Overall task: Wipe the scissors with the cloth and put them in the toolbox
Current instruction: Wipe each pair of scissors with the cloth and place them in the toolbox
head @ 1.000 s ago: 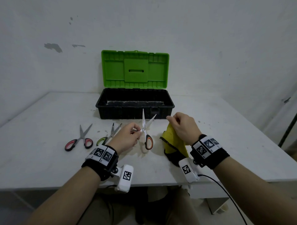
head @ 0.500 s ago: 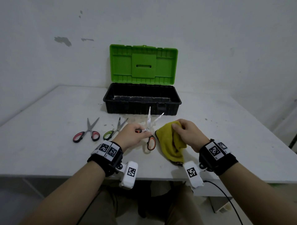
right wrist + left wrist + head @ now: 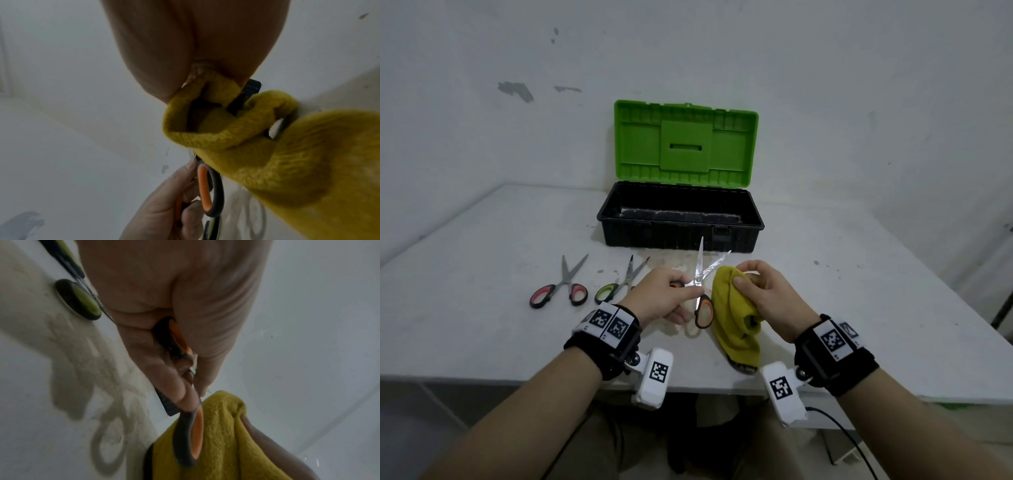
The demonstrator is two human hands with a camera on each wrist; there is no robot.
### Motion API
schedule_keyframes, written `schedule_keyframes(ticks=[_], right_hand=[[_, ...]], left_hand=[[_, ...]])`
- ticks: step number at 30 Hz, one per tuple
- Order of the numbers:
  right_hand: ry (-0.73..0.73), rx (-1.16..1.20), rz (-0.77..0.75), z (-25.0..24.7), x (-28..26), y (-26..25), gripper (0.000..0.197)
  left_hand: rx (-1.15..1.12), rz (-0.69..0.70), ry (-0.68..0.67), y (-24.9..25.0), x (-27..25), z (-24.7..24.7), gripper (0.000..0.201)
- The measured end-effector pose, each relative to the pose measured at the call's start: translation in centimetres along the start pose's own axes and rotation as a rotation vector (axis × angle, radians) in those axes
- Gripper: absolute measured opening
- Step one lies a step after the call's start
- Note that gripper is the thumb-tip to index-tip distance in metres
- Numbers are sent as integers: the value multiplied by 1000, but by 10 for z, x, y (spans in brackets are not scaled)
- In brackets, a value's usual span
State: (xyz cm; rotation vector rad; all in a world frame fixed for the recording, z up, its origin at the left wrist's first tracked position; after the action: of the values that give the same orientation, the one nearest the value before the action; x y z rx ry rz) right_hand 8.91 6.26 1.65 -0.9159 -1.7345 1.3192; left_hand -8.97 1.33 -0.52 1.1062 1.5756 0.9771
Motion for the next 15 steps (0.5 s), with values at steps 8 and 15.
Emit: schedule_keyframes(ticks=[8, 15], right_hand=[[242, -361, -242, -10, 4, -15, 5], [160, -706, -340, 4, 0, -26, 35]], left_hand=[[55, 42, -23, -7, 7, 10, 20], [83, 81, 0, -2, 6, 12, 21]])
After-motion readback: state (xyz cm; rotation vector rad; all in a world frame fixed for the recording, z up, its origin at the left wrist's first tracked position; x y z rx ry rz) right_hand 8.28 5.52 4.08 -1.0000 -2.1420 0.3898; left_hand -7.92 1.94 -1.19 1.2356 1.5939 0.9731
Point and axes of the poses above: each hand's wrist, its own x-axis towards the middle knuckle, its own z-axis out of the palm, y = z × x, the point moved 8 cm from there along x, towards the middle knuckle, and after that the axes turned 8 degrees about -z, right-handed, at the moved point
